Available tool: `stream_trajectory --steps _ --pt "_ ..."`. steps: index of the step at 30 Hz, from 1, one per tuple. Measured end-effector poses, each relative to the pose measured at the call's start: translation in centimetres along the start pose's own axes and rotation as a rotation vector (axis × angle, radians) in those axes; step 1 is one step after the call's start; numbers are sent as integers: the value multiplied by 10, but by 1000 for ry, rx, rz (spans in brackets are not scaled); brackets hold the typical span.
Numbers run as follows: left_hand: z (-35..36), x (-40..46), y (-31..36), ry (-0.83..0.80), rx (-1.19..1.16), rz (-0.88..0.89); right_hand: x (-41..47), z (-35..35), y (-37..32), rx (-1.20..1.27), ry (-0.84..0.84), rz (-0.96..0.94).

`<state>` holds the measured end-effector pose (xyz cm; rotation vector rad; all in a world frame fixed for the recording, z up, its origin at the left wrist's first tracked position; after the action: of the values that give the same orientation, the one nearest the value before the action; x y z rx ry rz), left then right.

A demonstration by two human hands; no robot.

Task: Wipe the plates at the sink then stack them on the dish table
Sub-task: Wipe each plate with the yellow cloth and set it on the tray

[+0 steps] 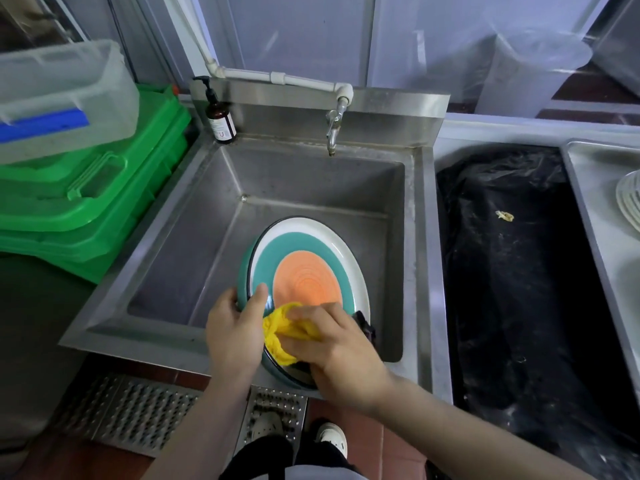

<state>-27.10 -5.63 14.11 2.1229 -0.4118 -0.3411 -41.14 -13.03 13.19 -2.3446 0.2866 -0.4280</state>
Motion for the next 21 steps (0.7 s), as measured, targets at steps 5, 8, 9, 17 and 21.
stream_trajectory --steps 5,8,9,17,21 --pt "1 3 13 -50 41 70 20 -6 -10 3 145 48" --pt "2 1 15 -75 42 81 36 -20 -8 -17 227 46" --pt "2 1 16 -75 46 82 41 -23 -7 -20 241 33" --pt "-4 -4 24 -83 44 111 65 -38 12 -32 391 55" --pt "-7 -10 26 -87 18 110 78 -56 31 -120 360 193"
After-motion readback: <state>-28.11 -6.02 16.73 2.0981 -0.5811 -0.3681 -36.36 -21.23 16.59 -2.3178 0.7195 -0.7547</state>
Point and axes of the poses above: each hand's wrist, its own x-axis towards the middle knuckle, its own z-axis out of the palm, y = z × x, the point moved 3 cm from there along x, towards the middle knuckle, and after that the axes turned 12 degrees about x, right-handed, at the moved point
